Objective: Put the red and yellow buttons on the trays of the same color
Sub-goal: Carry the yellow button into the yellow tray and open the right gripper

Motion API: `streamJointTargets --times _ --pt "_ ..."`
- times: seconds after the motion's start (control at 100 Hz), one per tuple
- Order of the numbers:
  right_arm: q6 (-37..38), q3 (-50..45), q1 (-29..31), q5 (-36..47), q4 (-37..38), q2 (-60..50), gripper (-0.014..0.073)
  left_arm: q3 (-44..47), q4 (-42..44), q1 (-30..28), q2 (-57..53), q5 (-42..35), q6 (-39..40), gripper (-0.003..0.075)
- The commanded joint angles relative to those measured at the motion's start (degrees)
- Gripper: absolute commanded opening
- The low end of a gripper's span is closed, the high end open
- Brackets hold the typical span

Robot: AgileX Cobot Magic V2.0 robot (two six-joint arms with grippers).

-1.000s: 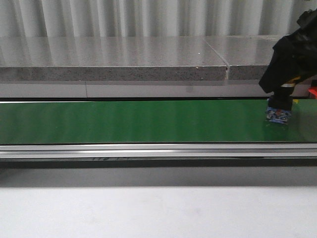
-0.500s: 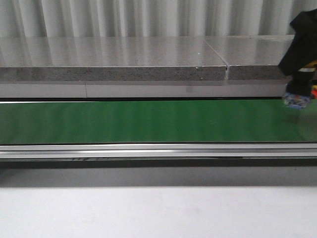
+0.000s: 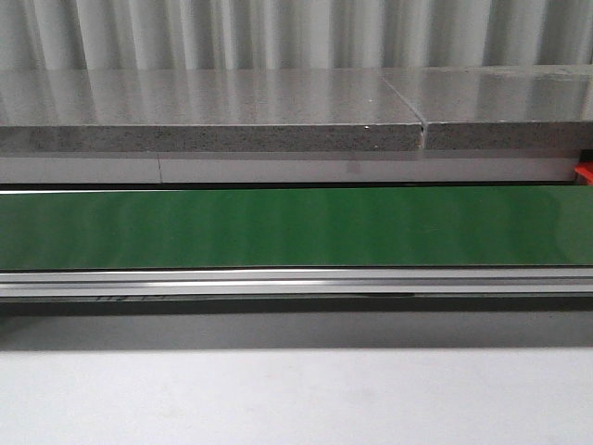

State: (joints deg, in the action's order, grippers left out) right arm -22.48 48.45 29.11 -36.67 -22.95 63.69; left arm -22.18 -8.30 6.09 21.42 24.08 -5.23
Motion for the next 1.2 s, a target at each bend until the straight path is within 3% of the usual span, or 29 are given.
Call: streamJointTargets --times 0.0,0.19,0.45,1.19 --pt "4.3 -1.9 4.9 4.7 -0.5 -2.6 0.0141 -1.6 -0.9 0.4 0.2 -4.2 0.4 -0.0021" --pt "8.3 -10.8 10.9 11.1 -0.5 -3.0 0.0141 -1.6 -0.9 0.4 0.2 -4.2 0.4 -0.0021" --pt "8.3 -19.7 11.6 22.3 -0.5 -2.1 0.0141 -1.6 -0.9 0.4 0.2 -4.2 0.4 -0.0021" --pt "8.2 -20.0 11.6 28.7 -0.7 8.4 0.0141 -1.6 -0.9 0.4 0.2 -4.2 0.4 -0.0021"
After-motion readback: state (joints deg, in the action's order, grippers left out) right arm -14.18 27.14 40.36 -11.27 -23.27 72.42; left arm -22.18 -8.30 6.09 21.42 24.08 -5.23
